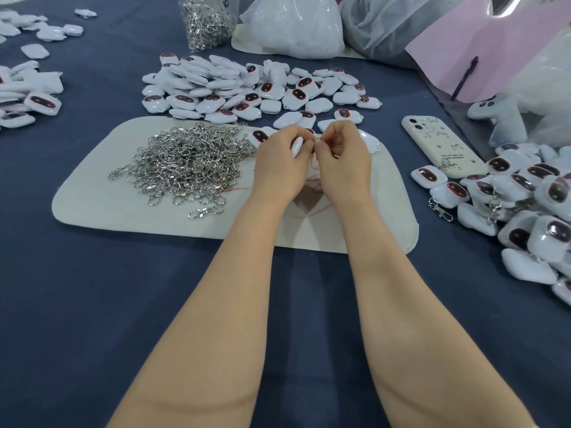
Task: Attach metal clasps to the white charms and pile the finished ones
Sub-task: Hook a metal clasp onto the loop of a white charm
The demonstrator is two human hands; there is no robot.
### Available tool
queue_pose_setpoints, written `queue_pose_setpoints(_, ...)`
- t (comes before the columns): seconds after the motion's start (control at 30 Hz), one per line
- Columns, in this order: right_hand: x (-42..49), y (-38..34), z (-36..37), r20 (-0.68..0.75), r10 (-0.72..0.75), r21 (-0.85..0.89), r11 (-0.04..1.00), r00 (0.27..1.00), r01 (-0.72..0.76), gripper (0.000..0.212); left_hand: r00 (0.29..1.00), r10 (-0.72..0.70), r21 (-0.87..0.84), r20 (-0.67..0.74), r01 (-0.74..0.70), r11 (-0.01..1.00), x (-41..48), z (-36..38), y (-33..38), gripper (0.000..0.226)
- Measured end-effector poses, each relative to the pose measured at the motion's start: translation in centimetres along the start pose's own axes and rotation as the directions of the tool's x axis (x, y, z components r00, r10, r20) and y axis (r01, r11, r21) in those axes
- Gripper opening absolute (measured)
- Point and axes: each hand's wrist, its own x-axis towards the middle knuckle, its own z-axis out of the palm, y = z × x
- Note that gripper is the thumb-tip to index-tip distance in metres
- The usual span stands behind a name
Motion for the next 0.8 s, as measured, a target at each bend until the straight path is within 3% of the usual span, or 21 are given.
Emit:
queue_pose_setpoints(0.43, 0.2, -0.09, 0.27, 0.067, -0.055, -0.168, 0.984, 0.996, 0.066, 0.012, 0.998, 0.043, 0.109, -0.049, -0.037, 0.993, -0.07, 0.31, -0.39, 0.014)
queue_pose_setpoints(0.67, 0.17, 0.02, 0.24, 0.078, -0.016, -0.179, 0.983, 0.997, 0.029, 0.007, 0.997, 0.047, 0.103, -0.056, -0.041, 0.994, 0.09, 0.13, -0.35, 0.013)
queue_pose_setpoints(0.8, 0.17, -0.25, 0.37, 0.084, -0.017, -0.122, 0.992, 0.996, 0.028, 0.014, 0.998, 0.022, 0.107, -0.066, -0.015, 0.994, 0.05, 0.2, -0.4, 0.015)
